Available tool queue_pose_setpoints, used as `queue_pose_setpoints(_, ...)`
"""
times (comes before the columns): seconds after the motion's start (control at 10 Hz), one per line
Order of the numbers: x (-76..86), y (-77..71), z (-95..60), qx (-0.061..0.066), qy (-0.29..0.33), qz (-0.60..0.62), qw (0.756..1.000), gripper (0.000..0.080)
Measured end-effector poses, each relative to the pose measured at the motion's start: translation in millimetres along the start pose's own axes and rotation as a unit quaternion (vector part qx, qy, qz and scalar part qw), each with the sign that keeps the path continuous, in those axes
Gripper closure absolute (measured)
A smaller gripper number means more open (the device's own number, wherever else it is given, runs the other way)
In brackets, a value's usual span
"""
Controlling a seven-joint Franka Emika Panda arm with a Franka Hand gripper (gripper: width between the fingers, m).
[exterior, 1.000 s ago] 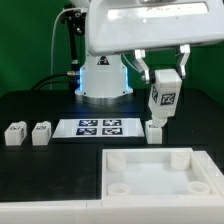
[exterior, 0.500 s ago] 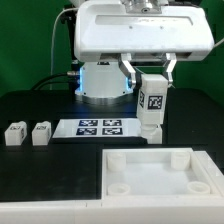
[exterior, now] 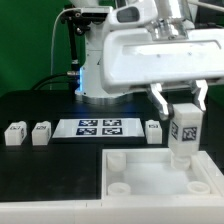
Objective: Assemble one leg
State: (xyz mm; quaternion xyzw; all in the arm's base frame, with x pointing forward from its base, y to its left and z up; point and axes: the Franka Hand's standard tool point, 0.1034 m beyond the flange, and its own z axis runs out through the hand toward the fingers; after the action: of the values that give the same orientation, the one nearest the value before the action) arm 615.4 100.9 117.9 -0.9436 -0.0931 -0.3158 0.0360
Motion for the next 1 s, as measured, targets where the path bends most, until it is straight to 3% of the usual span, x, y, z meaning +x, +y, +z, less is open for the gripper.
queue_pose_setpoints(0.2,-5.1,-4.2,11.8,0.003,-0.006,0.001,1.000,0.0506)
queue_pose_setpoints(1.0,-15.5,-12.8,22.4,0.009,-0.016,-0.002,1.000,0.0506)
